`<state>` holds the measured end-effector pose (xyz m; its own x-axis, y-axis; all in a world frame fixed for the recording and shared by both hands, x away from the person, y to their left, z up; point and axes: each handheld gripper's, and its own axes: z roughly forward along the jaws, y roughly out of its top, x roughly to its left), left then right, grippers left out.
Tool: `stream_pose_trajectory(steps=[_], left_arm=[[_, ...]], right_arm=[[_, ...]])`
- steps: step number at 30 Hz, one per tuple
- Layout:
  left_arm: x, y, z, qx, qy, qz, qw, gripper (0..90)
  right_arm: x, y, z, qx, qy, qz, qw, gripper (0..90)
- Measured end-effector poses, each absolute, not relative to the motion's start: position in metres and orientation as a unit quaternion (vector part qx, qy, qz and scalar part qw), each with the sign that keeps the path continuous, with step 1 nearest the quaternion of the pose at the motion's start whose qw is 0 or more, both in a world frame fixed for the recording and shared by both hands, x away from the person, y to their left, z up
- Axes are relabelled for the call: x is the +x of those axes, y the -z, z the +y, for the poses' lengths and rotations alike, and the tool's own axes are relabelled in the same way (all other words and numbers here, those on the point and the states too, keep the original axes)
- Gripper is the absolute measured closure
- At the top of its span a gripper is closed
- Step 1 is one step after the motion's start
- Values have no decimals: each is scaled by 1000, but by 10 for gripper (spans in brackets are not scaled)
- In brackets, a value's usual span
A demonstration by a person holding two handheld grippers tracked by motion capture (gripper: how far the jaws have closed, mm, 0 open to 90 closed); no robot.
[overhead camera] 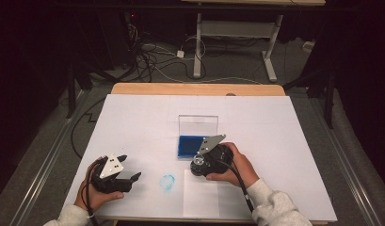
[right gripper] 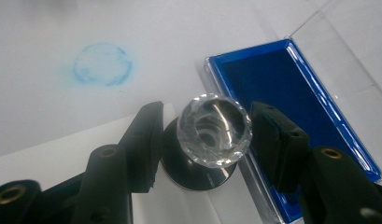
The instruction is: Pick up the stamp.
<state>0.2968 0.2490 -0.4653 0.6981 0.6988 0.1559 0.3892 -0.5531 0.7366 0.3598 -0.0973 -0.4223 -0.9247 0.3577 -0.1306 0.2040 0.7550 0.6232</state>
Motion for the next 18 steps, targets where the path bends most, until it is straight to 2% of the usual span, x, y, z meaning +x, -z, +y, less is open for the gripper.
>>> stream_pose_trajectory(steps=[3,18], left_arm=[[296,465,249,855,-218,313,352,207],[297,467,248,858,-214,315,345,213]], right_arm=[[361,423,-97,151,-311,930,122,515],[367,426,-96,150,-317,929,114,561]])
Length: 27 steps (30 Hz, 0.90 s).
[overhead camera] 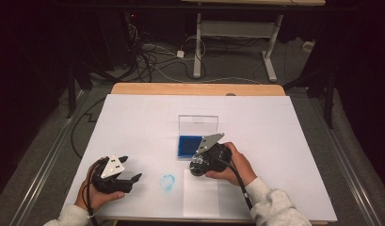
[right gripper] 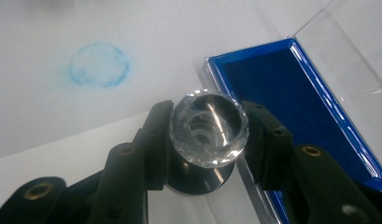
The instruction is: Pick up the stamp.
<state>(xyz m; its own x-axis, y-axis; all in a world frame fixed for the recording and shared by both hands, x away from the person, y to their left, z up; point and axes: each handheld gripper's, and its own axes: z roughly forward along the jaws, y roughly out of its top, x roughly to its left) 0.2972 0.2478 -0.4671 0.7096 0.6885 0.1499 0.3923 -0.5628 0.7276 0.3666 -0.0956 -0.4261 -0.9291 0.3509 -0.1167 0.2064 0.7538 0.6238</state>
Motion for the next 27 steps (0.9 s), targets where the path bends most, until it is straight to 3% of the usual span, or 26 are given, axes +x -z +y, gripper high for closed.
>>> stream_pose_trajectory(steps=[9,27], left_arm=[[298,467,249,855,-214,321,347,213],[295,468,253,852,-215,329,346,214]], right_arm=[[365,423,-96,138,-321,929,120,566],[355,383,-116,139,-380,901,157,566]])
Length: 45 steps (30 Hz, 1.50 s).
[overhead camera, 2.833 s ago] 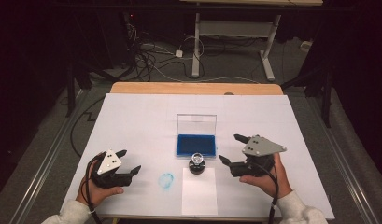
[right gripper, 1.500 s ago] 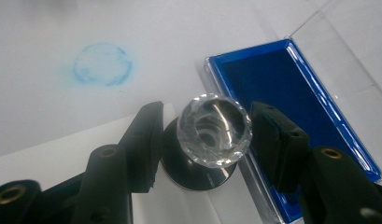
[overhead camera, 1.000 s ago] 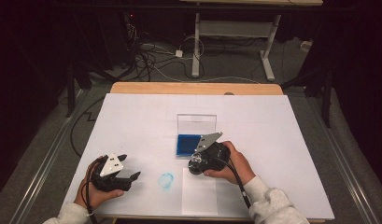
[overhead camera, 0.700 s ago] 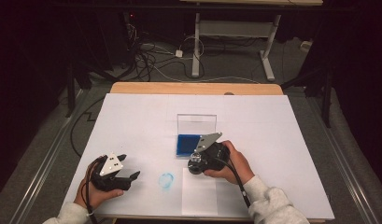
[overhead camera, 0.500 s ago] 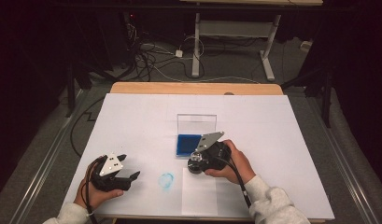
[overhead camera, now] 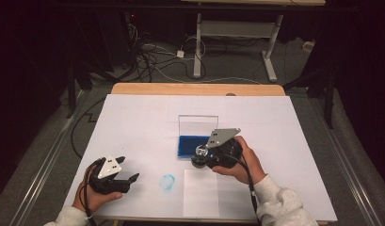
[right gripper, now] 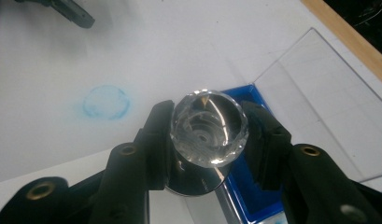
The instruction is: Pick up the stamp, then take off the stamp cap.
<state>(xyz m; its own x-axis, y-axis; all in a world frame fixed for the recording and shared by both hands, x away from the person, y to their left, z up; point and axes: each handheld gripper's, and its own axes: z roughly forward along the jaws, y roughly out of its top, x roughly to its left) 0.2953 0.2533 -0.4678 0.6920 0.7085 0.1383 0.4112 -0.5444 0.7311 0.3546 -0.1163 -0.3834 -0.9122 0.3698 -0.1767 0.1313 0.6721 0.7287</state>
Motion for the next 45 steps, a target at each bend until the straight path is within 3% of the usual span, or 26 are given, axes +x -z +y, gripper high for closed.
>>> stream_pose_trajectory(steps=[20,45], left_arm=[[302,471,254,853,-217,329,342,214],[308,470,247,846,-234,337,340,212]], right_arm=[[361,374,-147,187,-403,876,190,566],[359,372,-149,200,-414,866,199,566]])
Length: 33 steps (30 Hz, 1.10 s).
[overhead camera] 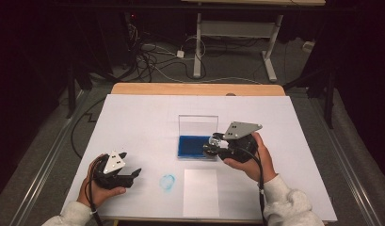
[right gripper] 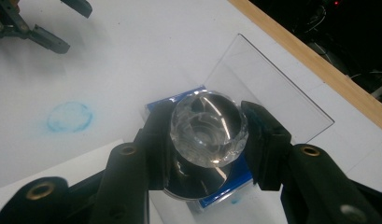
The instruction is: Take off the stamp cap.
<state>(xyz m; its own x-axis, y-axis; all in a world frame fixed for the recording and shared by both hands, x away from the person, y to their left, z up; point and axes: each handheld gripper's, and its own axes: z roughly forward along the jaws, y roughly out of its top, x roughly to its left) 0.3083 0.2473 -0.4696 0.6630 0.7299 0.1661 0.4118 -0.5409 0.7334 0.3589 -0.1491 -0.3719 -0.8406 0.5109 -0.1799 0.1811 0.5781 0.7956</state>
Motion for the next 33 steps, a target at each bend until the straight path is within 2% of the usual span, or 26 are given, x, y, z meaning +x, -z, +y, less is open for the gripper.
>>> stream_pose_trajectory(steps=[8,18,28,33], left_arm=[[315,462,241,844,-230,326,358,208],[323,449,211,845,-240,293,378,195],[335,436,160,849,-226,240,412,193],[337,432,140,842,-194,237,444,193]], right_arm=[[360,366,-147,202,-424,858,208,566],[356,351,-140,198,-454,843,213,566],[357,345,-120,186,-477,834,206,566],[356,352,-111,185,-482,834,197,566]])
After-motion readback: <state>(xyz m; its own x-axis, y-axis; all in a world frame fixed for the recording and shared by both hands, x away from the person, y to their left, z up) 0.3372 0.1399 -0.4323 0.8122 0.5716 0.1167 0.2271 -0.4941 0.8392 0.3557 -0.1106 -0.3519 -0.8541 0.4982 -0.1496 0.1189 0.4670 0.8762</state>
